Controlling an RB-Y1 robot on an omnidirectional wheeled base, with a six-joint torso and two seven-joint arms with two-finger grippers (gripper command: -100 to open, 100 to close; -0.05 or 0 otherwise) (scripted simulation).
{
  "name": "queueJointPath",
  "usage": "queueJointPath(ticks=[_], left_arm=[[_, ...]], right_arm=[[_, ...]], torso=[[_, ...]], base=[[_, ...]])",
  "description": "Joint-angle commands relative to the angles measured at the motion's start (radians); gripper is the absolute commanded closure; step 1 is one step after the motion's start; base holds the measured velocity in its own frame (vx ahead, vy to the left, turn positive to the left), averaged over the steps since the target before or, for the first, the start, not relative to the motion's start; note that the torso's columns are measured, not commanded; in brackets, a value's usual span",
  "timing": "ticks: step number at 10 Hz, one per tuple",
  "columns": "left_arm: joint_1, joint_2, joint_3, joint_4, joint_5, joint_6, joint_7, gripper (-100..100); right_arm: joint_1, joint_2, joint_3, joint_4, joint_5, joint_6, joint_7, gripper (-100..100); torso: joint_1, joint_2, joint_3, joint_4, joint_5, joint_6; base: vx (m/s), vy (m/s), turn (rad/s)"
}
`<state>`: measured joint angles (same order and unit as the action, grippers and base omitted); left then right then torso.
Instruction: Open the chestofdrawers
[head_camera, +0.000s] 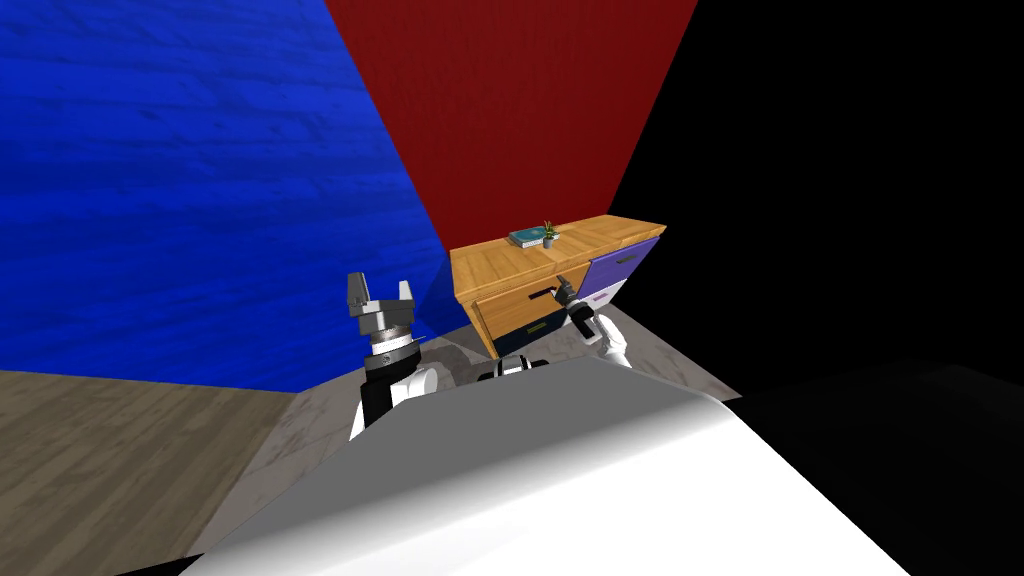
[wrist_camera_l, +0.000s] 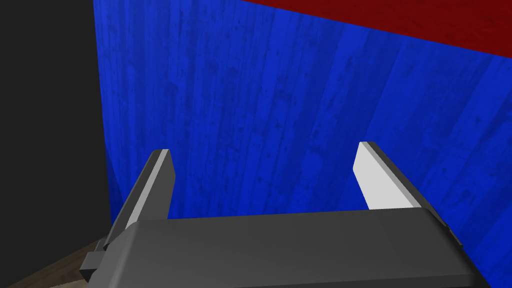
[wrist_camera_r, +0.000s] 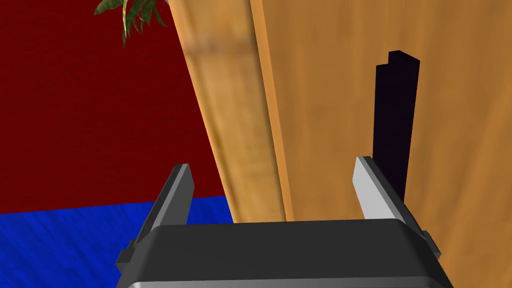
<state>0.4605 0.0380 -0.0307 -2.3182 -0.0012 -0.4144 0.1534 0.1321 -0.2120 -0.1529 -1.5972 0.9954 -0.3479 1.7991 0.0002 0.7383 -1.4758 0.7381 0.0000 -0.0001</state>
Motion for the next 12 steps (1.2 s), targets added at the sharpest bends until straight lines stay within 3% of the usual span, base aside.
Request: queueJointPath(ticks=[1,8,12], left_arm=[[0.0,0.0,0.0,0.0,0.0,0.0,0.0,0],[0.0,0.0,0.0,0.0,0.0,0.0,0.0,0],[0.0,0.0,0.0,0.0,0.0,0.0,0.0,0]], right_arm=[[-0.024,0.012,-0.009,0.047,0.043,0.003,0.079,-100],[-0.058,0.056,-0.023,0.121,0.116,0.006,0.251,-100],[-0.09,0.152,-0.036,0.191,0.185,0.009,0.385,-100]], torso=[[0.0,0.0,0.0,0.0,0.0,0.0],[0.0,0.0,0.0,0.0,0.0,0.0],[0.0,0.0,0.0,0.0,0.0,0.0]], base=[[-0.033,-0.008,0.062],[-0.026,-0.005,0.044],[-0.035,-0.01,0.056]])
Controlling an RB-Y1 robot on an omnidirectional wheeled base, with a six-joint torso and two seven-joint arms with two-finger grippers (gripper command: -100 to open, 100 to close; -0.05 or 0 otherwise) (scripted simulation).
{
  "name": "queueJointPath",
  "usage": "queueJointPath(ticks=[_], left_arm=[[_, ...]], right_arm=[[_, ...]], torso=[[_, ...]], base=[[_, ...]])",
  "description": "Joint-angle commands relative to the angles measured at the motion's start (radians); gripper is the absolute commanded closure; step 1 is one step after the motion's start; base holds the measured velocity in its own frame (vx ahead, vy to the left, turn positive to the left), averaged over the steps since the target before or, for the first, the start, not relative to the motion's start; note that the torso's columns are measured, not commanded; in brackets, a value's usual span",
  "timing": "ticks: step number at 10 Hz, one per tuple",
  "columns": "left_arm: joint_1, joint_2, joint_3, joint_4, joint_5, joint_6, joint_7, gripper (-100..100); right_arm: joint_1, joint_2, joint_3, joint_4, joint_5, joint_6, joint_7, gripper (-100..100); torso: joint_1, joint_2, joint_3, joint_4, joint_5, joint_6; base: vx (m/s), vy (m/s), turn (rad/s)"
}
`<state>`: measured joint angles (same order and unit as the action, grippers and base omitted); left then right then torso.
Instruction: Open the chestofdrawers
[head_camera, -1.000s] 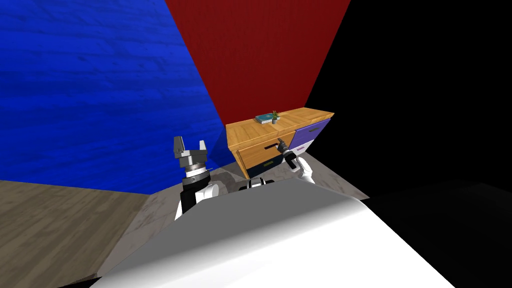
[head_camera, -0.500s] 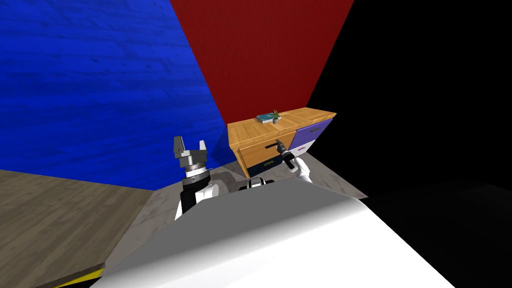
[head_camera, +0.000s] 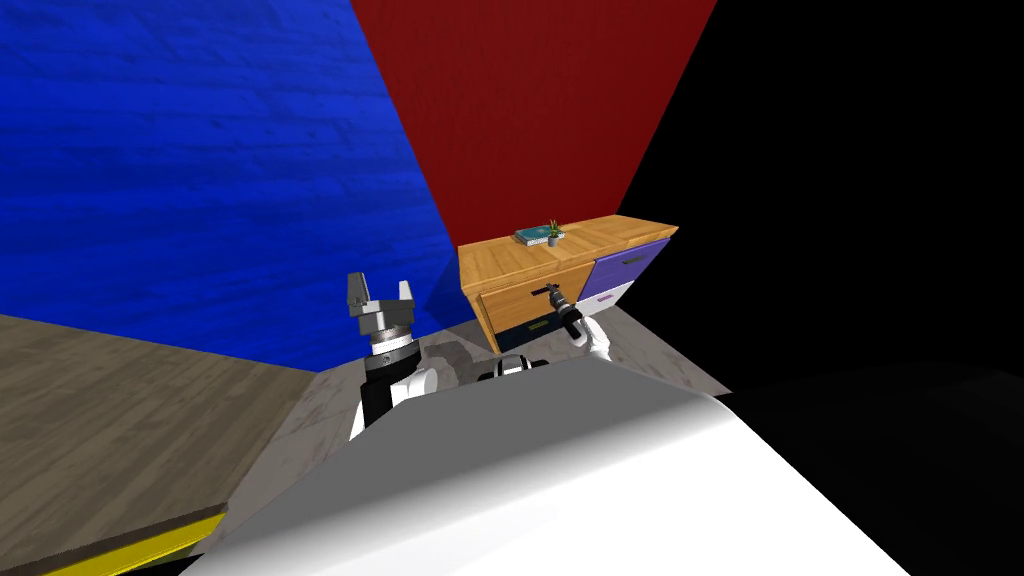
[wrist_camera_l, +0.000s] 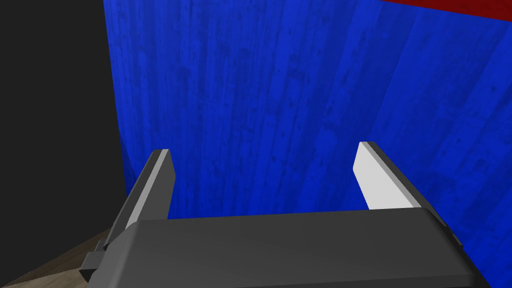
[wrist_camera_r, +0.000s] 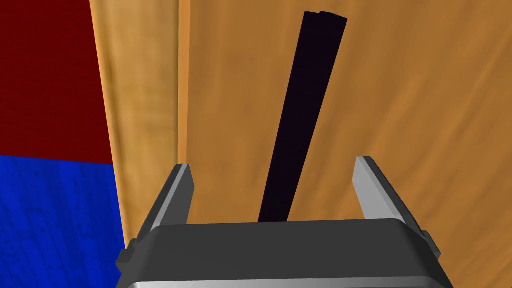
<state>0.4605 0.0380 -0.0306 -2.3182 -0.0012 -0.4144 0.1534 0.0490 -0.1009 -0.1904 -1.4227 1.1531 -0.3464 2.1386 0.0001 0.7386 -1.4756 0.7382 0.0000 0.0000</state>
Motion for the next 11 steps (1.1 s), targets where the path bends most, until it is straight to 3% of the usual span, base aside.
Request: queueJointPath(ticks=[1,4,6,7,11], left_arm=[[0.0,0.0,0.0,0.0,0.0,0.0,0.0,0],[0.0,0.0,0.0,0.0,0.0,0.0,0.0,0],[0.0,0.0,0.0,0.0,0.0,0.0,0.0,0],[0.0,0.0,0.0,0.0,0.0,0.0,0.0,0],[0.0,0.0,0.0,0.0,0.0,0.0,0.0,0]], right_arm=[[-0.012,0.072,-0.001,0.027,0.038,0.008,0.066,-100],[-0.02,0.148,-0.004,0.043,0.054,0.009,0.098,-100],[-0.014,0.134,0.002,0.033,0.055,0.014,0.086,-100],[-0.014,0.133,0.002,0.033,0.055,0.014,0.086,100],[-0.02,0.114,0.02,0.026,0.064,0.033,0.055,100]], torso=[[0.0,-0.001,0.0,0.0,0.0,0.0],[0.0,-0.001,-0.001,0.0,0.0,0.0],[0.0,-0.001,-0.001,0.0,0.0,0.0],[0.0,-0.001,-0.001,0.0,0.0,0.0],[0.0,0.005,0.003,0.001,0.0,0.0]], base=[[-0.037,-0.006,0.035],[-0.021,-0.004,0.018],[0.0,0.0,0.0],[0.0,0.0,0.0],[-0.174,-0.014,-0.004]])
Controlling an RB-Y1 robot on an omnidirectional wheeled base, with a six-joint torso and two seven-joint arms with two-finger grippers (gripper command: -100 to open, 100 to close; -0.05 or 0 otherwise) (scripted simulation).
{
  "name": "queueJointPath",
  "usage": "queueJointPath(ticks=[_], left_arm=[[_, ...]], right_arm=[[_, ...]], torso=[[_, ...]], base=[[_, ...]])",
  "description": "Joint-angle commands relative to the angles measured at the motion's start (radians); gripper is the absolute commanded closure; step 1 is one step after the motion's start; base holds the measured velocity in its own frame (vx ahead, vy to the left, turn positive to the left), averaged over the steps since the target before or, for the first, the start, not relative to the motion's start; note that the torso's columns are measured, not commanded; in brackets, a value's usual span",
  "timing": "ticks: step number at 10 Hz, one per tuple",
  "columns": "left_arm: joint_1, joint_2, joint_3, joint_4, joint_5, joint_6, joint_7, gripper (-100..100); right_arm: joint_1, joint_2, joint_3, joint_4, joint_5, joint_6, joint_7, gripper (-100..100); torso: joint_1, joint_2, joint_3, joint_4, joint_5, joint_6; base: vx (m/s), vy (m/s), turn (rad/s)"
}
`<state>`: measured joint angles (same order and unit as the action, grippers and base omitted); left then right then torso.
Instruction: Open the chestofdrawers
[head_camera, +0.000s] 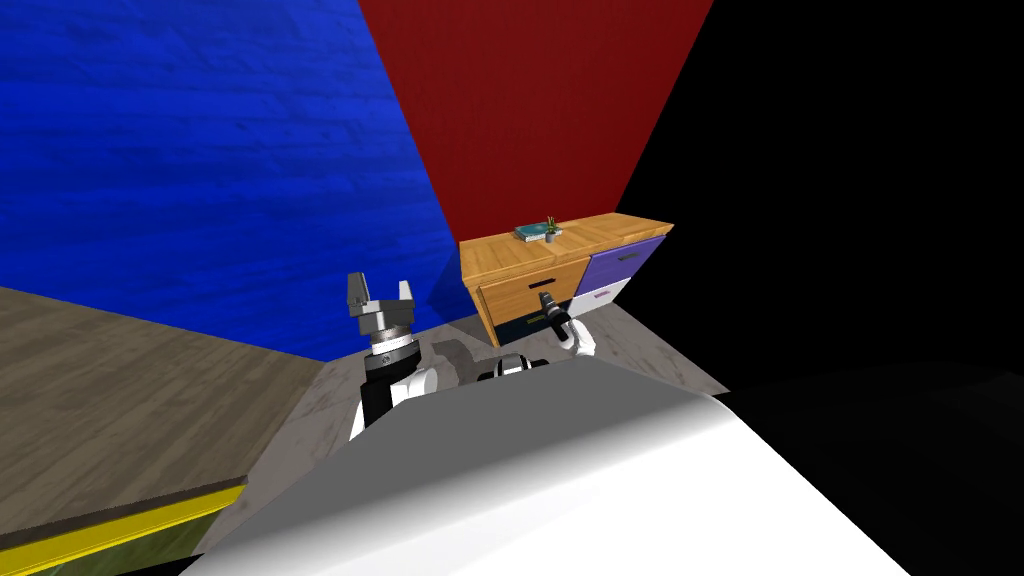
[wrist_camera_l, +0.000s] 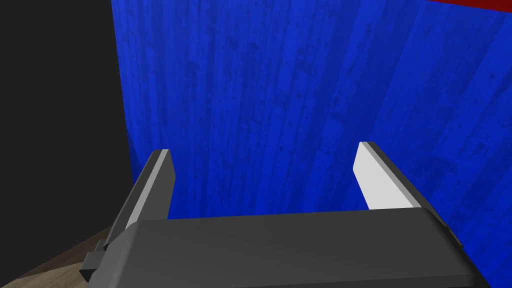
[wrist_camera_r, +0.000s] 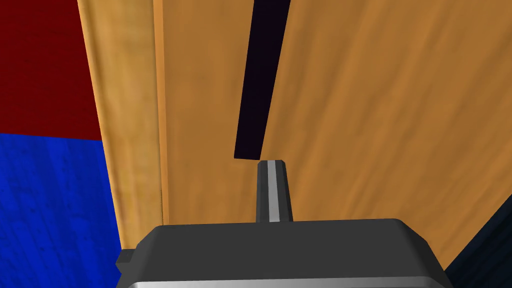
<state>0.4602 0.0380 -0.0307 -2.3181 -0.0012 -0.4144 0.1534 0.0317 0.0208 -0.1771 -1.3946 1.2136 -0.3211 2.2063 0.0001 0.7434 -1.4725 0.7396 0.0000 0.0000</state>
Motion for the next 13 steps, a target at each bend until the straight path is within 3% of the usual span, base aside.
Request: queueJointPath(ticks=[1,2,3,9,13], left_arm=[[0.0,0.0,0.0,0.0,0.0,0.0,0.0,0],[0.0,0.0,0.0,0.0,0.0,0.0,0.0,0],[0.0,0.0,0.0,0.0,0.0,0.0,0.0,0],[0.001,0.0,0.0,0.0,0.0,0.0,0.0,0],[0.001,0.0,0.0,0.0,0.0,0.0,0.0,0]], right_arm=[[-0.004,-0.012,0.011,-0.004,0.005,0.012,-0.02,100],[-0.003,-0.009,0.008,-0.003,0.004,0.009,-0.015,100],[-0.001,-0.046,0.008,-0.003,0.001,0.006,-0.016,-100],[0.021,-0.164,-0.007,0.0,-0.035,-0.049,-0.006,-100],[0.054,-0.176,-0.03,0.007,-0.092,-0.132,0.007,-100]], torso=[[0.001,-0.003,-0.002,-0.001,0.0,0.0],[0.0,-0.006,-0.003,-0.002,0.0,0.0],[0.0,-0.012,-0.007,-0.003,0.0,0.0],[0.0,-0.004,-0.003,-0.001,0.0,0.0],[0.0,-0.006,-0.004,-0.002,0.0,0.0]], base=[[-0.207,-0.006,-0.006],[-0.094,-0.005,-0.003],[-0.016,0.003,-0.003],[0.04,0.013,-0.013],[0.096,0.039,-0.031]])
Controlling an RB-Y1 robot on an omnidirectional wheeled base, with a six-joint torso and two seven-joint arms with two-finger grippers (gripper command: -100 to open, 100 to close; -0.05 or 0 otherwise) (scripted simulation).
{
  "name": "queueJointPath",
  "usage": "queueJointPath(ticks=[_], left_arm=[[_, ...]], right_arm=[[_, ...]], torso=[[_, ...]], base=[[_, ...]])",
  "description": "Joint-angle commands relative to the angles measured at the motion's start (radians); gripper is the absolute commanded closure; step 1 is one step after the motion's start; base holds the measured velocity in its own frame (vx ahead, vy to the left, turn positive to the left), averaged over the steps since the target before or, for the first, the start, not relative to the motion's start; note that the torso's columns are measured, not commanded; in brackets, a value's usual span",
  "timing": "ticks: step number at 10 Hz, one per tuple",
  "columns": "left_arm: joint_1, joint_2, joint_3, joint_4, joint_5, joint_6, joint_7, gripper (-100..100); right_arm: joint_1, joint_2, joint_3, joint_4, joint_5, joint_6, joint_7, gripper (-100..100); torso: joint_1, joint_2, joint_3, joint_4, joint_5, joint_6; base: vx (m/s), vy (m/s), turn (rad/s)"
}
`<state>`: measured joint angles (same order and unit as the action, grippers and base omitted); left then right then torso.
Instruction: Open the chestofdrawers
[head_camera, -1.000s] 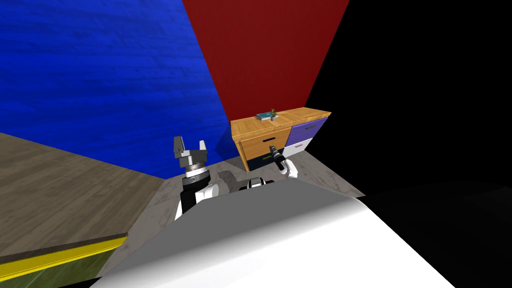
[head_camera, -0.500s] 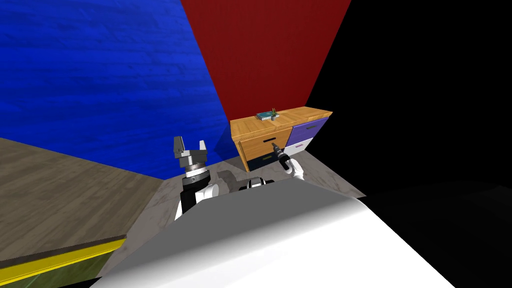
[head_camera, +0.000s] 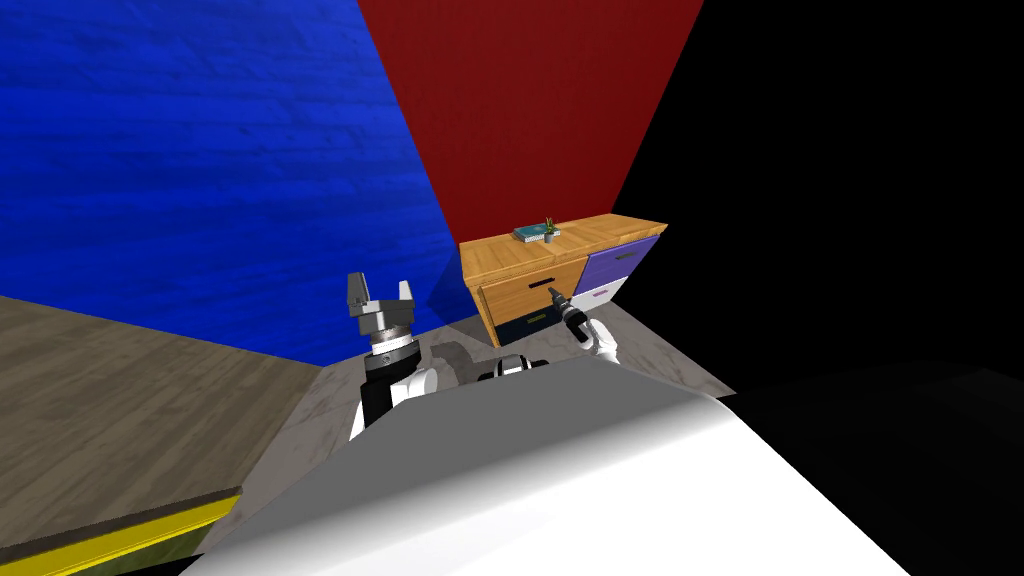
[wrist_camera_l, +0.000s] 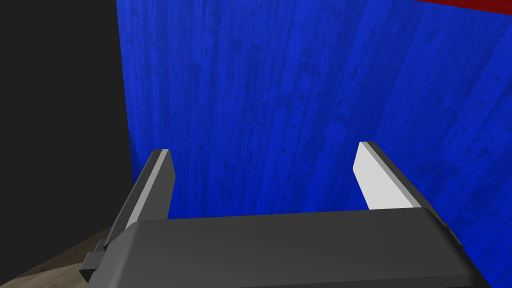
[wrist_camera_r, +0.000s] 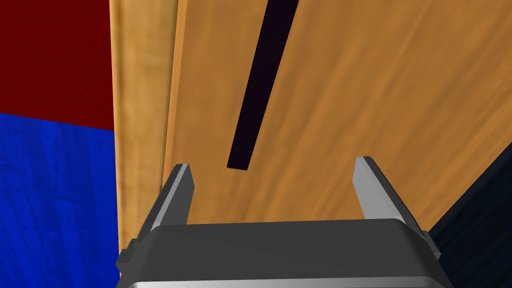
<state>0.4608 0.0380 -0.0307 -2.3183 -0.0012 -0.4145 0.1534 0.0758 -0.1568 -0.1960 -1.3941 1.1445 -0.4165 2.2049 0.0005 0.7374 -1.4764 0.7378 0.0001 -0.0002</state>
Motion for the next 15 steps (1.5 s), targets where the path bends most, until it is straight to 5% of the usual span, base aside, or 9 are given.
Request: queueJointPath(ticks=[1,9,15], left_arm=[[0.0,0.0,0.0,0.0,0.0,0.0,0.0,0],[0.0,0.0,0.0,0.0,0.0,0.0,0.0,0],[0.0,0.0,0.0,0.0,0.0,0.0,0.0,0]], right_arm=[[0.017,0.003,-0.016,0.007,-0.034,-0.055,0.012,-100],[0.075,0.002,-0.055,0.014,-0.13,-0.202,0.041,-100],[0.104,0.157,-0.075,0.017,-0.178,-0.274,0.055,-100]], torso=[[0.0,-0.001,0.0,0.0,0.0,0.0],[0.0,0.0,0.0,0.0,0.0,0.0],[-0.001,0.003,0.002,0.001,0.0,0.0]], base=[[0.108,0.039,-0.028],[0.086,0.033,-0.028],[0.064,0.027,-0.018]])
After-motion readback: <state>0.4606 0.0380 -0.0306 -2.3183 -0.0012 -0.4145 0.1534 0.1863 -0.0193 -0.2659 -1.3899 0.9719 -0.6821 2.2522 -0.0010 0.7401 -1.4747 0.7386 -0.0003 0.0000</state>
